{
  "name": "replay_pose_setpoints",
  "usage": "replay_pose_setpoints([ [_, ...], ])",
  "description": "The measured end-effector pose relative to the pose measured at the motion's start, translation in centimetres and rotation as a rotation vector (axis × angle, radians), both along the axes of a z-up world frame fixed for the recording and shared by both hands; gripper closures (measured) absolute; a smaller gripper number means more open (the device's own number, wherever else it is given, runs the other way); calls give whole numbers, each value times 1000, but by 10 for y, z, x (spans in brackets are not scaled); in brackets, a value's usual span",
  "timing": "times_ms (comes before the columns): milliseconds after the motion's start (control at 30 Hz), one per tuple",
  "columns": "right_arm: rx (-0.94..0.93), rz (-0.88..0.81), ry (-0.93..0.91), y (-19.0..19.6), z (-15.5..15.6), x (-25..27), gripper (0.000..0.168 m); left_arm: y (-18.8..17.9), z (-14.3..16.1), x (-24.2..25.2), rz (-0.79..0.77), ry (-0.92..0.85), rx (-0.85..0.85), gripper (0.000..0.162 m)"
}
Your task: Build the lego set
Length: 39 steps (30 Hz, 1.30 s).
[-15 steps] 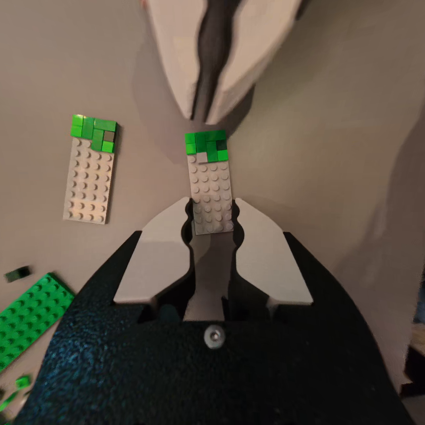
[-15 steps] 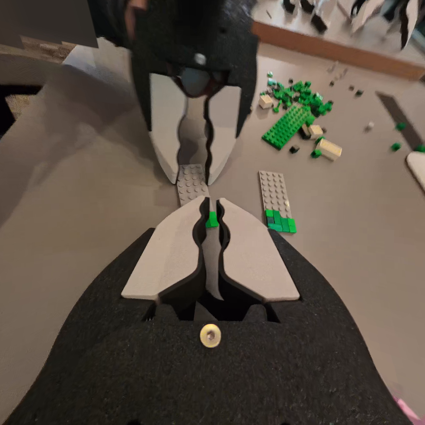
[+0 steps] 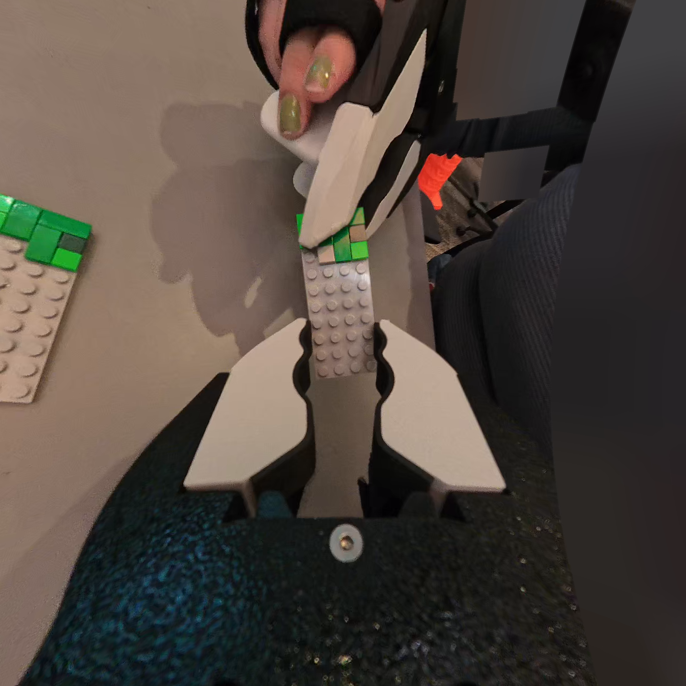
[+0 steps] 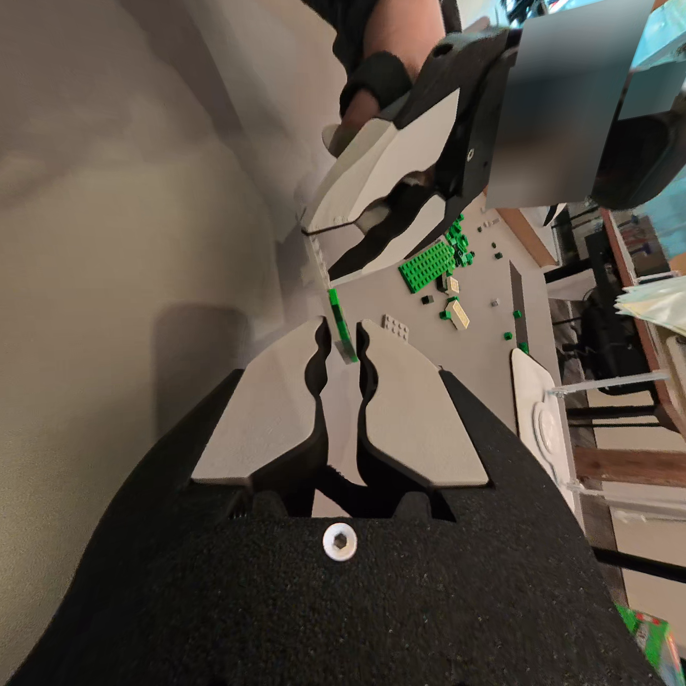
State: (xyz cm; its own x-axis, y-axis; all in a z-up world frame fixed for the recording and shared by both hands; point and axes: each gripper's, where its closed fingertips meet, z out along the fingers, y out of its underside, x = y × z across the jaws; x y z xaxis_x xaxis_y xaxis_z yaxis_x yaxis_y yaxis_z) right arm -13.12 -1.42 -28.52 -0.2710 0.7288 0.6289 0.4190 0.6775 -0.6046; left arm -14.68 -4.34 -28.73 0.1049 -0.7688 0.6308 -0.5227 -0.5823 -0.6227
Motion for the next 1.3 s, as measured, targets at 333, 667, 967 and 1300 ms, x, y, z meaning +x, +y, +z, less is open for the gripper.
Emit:
replay_pose_setpoints([
  [333,52,100,-56,-17,-5,2,161,-8,-1,4,-43,20,-68,130],
  [667,-214,43,206,-8,45,8,162,7,59,13,167,-128,935,129],
  [967,-225,96,281,-22,60,8,162,-2,73,20,126,-140,1222,158],
  [1300,-212,67,124,-19,43,12,162,1,53,22,129,-122,1084,156],
])
